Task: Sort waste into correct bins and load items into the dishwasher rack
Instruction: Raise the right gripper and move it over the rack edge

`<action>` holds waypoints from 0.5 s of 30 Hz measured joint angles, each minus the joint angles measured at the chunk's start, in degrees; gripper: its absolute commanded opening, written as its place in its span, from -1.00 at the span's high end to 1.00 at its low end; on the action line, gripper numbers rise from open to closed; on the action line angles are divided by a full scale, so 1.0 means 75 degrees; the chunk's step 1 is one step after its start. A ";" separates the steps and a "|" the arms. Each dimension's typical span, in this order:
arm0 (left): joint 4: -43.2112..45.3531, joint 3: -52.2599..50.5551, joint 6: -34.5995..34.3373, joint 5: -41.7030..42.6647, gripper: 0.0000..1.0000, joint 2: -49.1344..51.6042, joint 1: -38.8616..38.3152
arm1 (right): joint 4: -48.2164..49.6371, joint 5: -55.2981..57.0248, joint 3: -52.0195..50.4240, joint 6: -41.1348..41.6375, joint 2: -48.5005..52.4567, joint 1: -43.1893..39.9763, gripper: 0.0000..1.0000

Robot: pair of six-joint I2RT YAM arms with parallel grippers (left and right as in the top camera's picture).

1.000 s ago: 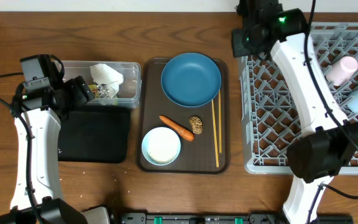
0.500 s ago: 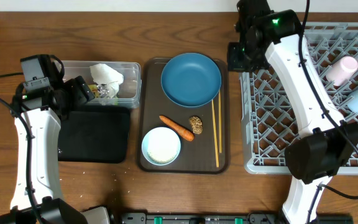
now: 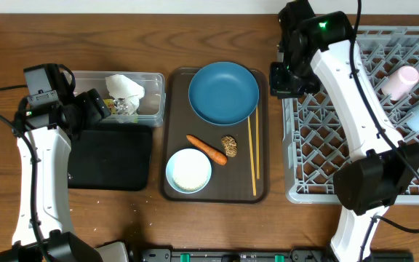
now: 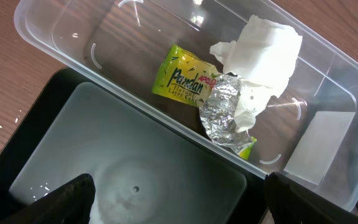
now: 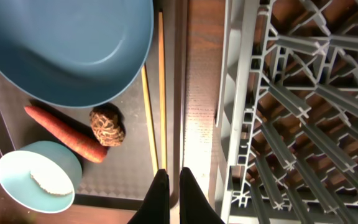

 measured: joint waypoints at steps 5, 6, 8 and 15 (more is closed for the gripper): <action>0.0000 0.0000 0.0000 0.0000 -0.75 0.0000 0.0000 | 0.0023 -0.0003 0.0000 0.0000 0.0000 0.0000 0.98; 0.0000 0.0000 0.0000 0.0003 -0.75 0.0000 0.0000 | 0.0061 -0.0003 0.0000 0.0000 0.0000 0.0000 0.98; 0.0000 0.0000 0.0000 0.0003 -0.75 0.0000 0.0000 | 0.0242 -0.0006 0.0000 -0.0003 0.0000 0.0000 0.98; 0.0000 0.0000 0.0000 0.0003 -0.76 0.0000 0.0000 | 0.2162 0.0184 -0.0023 -0.0405 0.0003 0.0256 0.60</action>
